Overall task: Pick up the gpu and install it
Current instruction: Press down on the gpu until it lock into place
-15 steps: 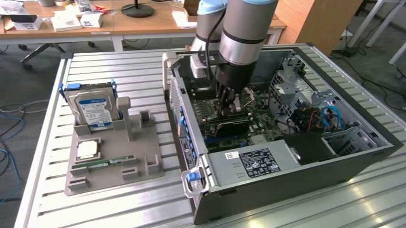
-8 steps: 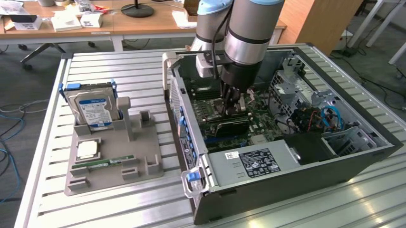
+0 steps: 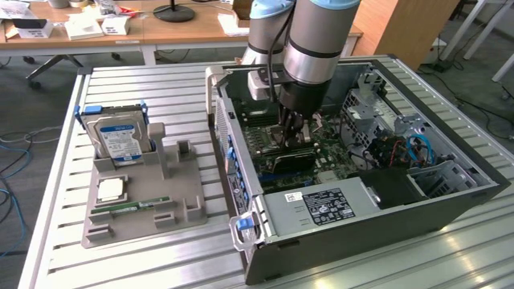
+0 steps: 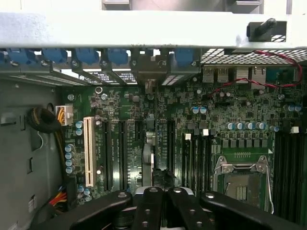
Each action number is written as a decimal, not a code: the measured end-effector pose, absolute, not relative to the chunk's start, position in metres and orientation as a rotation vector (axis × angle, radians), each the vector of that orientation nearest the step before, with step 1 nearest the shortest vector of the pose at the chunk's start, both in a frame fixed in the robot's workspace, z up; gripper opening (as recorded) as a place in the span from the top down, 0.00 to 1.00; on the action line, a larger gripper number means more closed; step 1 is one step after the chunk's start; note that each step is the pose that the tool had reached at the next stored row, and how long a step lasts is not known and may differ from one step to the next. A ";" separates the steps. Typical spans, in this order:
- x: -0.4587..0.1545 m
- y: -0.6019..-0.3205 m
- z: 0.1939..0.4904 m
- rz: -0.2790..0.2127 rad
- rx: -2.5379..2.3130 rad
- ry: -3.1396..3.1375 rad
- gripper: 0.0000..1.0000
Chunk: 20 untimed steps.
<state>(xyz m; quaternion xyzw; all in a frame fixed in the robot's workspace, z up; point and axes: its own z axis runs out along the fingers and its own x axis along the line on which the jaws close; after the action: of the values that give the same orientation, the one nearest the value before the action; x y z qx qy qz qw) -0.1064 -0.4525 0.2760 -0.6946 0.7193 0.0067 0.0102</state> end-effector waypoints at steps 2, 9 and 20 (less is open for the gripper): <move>-0.106 -0.453 0.275 0.021 -2.168 2.245 0.89; -0.106 -0.453 0.271 0.021 -2.168 2.245 0.89; -0.102 -0.452 0.271 0.021 -2.168 2.245 0.89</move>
<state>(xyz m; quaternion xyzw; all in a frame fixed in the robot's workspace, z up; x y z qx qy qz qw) -0.1025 -0.4525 0.2709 -0.6946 0.7193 0.0067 0.0102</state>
